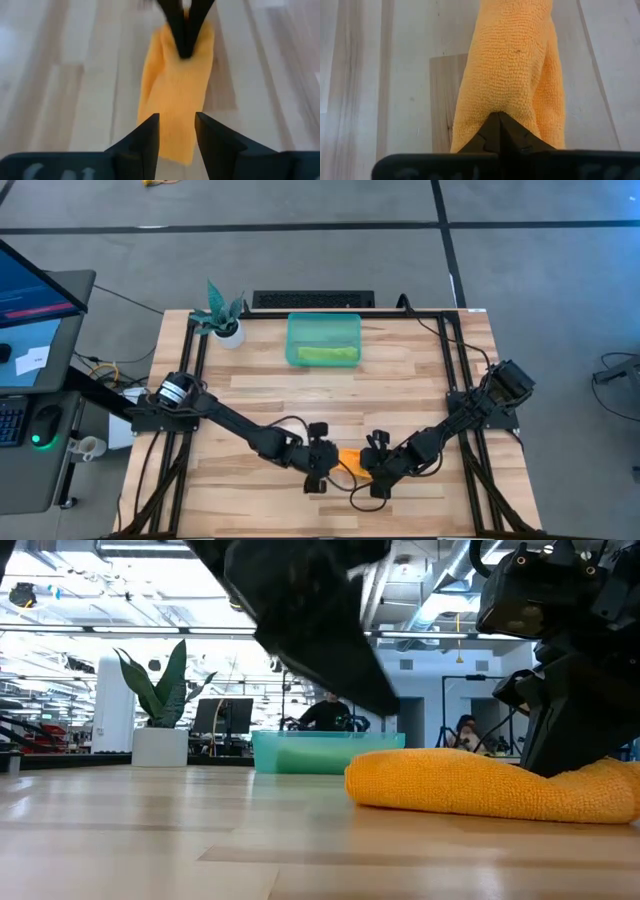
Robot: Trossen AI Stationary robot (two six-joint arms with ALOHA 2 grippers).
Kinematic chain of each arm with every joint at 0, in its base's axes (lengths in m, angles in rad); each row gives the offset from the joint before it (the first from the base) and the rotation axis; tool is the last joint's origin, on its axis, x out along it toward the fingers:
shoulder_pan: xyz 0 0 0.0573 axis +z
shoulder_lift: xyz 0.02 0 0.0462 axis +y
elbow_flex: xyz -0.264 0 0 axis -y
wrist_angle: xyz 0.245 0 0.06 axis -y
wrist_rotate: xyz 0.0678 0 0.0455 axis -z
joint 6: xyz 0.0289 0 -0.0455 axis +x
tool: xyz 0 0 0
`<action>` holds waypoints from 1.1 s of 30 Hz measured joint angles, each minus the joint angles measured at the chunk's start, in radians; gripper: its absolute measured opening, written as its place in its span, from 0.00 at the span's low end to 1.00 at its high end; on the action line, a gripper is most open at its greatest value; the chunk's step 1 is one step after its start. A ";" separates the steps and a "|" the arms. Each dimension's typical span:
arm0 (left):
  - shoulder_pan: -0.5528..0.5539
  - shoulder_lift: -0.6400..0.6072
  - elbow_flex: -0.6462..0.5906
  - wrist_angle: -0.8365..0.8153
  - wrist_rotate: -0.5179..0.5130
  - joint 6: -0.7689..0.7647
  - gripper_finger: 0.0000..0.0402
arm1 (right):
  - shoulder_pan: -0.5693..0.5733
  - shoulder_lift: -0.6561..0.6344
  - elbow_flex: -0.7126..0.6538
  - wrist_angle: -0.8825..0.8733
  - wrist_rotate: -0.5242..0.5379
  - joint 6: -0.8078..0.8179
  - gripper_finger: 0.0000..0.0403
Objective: Roll microfiber towels into tight, uniform cylinder then place into a basket
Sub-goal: Roll the orange towel
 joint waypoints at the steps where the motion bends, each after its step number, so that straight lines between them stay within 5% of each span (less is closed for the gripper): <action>1: -0.008 -0.002 0.000 0.015 -0.025 0.016 0.29 | 0.000 0.000 0.000 0.000 0.000 0.000 0.04; 13: -0.007 0.104 0.002 0.359 -0.071 0.199 0.29 | 0.000 0.001 0.000 0.000 0.010 0.000 0.04; 26: 0.065 0.220 0.010 0.434 0.164 0.005 0.29 | -0.001 0.002 0.002 -0.001 0.021 -0.017 0.04; 33: 0.078 0.221 0.011 0.396 0.185 -0.047 0.29 | -0.026 0.002 0.002 -0.002 0.014 -0.017 0.03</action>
